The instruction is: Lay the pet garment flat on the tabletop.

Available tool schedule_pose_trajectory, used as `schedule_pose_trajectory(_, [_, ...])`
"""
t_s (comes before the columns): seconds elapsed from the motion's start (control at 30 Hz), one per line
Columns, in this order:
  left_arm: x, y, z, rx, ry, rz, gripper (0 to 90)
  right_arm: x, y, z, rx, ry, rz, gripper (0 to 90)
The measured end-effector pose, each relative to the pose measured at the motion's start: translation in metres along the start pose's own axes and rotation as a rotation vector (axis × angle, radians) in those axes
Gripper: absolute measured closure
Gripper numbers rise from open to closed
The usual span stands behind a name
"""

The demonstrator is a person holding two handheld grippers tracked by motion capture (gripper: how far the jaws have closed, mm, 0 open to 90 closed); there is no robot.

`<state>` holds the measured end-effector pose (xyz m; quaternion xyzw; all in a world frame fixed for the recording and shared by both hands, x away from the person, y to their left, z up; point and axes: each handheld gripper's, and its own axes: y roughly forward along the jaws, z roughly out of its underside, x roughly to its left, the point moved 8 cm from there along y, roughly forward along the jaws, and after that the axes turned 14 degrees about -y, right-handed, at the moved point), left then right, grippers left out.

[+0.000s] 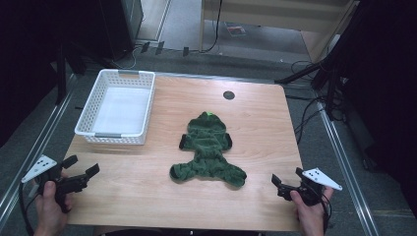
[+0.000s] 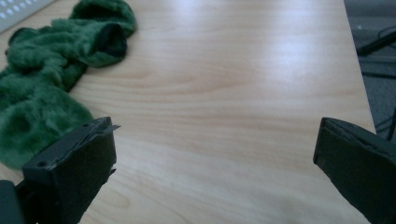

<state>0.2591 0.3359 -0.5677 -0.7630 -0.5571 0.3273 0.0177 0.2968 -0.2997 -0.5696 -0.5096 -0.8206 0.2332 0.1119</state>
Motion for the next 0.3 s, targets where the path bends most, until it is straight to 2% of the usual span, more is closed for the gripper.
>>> schedule_pose_trajectory(0.13, [0.021, -0.004, 0.007, 0.017, -0.015, -0.042, 1.5, -0.004, -0.002, 0.016, 0.025, 0.015, -0.004, 0.0])
schedule_pose_trajectory(0.17, [0.023, -0.003, 0.007, 0.016, -0.038, -0.038, 1.6, -0.005, -0.002, 0.018, 0.031, 0.023, -0.006, 0.0])
schedule_pose_trajectory(0.2, [0.023, -0.004, 0.006, 0.013, -0.04, -0.036, 1.6, -0.005, -0.002, 0.019, 0.032, 0.029, -0.008, 0.0])
schedule_pose_trajectory(0.3, [0.021, 0.0, 0.008, 0.022, -0.021, -0.044, 1.6, -0.005, -0.001, 0.017, 0.023, 0.039, -0.008, 0.0])
